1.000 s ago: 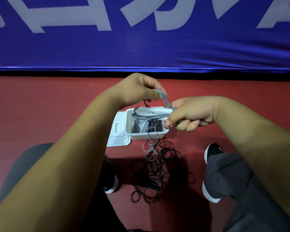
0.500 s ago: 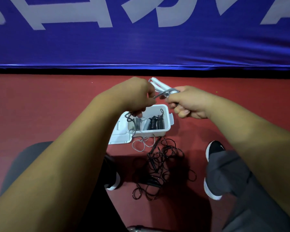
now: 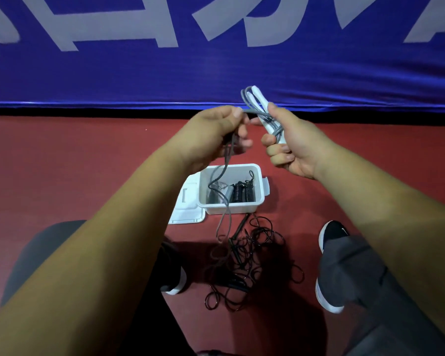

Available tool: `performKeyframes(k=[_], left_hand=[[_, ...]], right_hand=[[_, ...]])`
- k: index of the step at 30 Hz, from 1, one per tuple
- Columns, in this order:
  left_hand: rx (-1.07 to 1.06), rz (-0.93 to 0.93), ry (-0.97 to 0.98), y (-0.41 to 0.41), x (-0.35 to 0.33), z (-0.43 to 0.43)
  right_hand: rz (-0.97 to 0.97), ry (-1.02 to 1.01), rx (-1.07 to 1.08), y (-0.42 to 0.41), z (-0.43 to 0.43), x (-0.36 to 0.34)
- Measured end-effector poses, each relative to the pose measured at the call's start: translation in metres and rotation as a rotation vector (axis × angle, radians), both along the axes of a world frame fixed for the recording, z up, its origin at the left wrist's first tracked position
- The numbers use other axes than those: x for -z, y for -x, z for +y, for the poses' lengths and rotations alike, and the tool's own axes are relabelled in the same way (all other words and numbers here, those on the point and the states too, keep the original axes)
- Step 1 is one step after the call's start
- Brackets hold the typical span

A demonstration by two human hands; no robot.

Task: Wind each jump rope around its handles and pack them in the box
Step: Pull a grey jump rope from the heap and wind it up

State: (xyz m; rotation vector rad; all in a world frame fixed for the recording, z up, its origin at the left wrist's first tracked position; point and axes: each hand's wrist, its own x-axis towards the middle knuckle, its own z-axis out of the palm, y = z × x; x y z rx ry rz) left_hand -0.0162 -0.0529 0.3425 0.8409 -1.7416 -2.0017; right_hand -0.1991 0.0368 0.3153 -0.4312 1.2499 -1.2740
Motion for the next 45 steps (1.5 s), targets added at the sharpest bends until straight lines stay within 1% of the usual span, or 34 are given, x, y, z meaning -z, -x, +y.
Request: performKeyframes(k=[3,5,7,9,13,15,18,23,24,26,28,30,31,33,35,36,37,39,45], left_hand=[[0.075,0.035,0.054,-0.001,-0.002,-0.003],[0.118,0.000,0.097,-0.003,-0.003,-0.004],[0.167,-0.103,0.193,-0.007,-0.005,-0.006],[0.198,-0.240,0.298,-0.011,-0.006,-0.009],[0.230,-0.546,0.576,-0.015,-0.005,-0.016],[0.243,-0.623,0.680,-0.012,-0.002,-0.015],[0.242,-0.644,0.717,-0.006,0.003,-0.012],[0.245,-0.663,0.694,-0.004,0.011,-0.010],[0.216,-0.649,0.713,-0.003,0.012,-0.010],[0.118,-0.553,0.735,-0.003,0.014,-0.011],[0.029,-0.444,0.700,-0.003,0.014,-0.013],[-0.014,-0.379,0.639,-0.003,0.015,-0.017],[-0.022,-0.333,0.593,-0.005,0.015,-0.019],[0.007,-0.185,0.464,-0.011,0.012,-0.022],[0.060,-0.040,0.328,-0.015,0.007,-0.024],[0.061,0.000,0.252,-0.015,0.005,-0.023],[0.056,0.027,0.186,-0.014,0.003,-0.023],[0.062,0.059,0.137,-0.011,-0.001,-0.019],[0.167,-0.021,0.298,-0.009,-0.014,-0.014]], right_hand=[[-0.019,0.027,0.030,0.004,-0.002,-0.003],[-0.051,0.032,0.086,0.008,-0.003,-0.005],[-0.080,0.030,0.093,0.010,-0.001,-0.008],[-0.091,0.028,0.057,0.011,0.003,-0.012],[-0.129,0.020,-0.080,0.011,0.011,-0.017],[-0.168,0.019,-0.159,0.009,0.016,-0.021],[-0.189,0.028,-0.248,0.008,0.021,-0.026],[-0.176,0.035,-0.347,0.005,0.027,-0.027],[-0.176,0.053,-0.372,0.005,0.028,-0.026],[-0.181,0.083,-0.420,0.006,0.029,-0.027],[-0.185,0.111,-0.466,0.007,0.029,-0.029],[-0.172,0.116,-0.516,0.007,0.030,-0.029],[-0.147,0.116,-0.549,0.006,0.030,-0.028],[-0.035,0.120,-0.627,0.001,0.031,-0.026],[0.090,0.085,-0.684,-0.007,0.032,-0.024],[0.132,0.054,-0.695,-0.010,0.032,-0.023],[0.150,0.021,-0.700,-0.013,0.032,-0.022],[0.150,-0.024,-0.720,-0.014,0.032,-0.019],[0.145,-0.086,-0.805,-0.006,0.035,-0.016]])
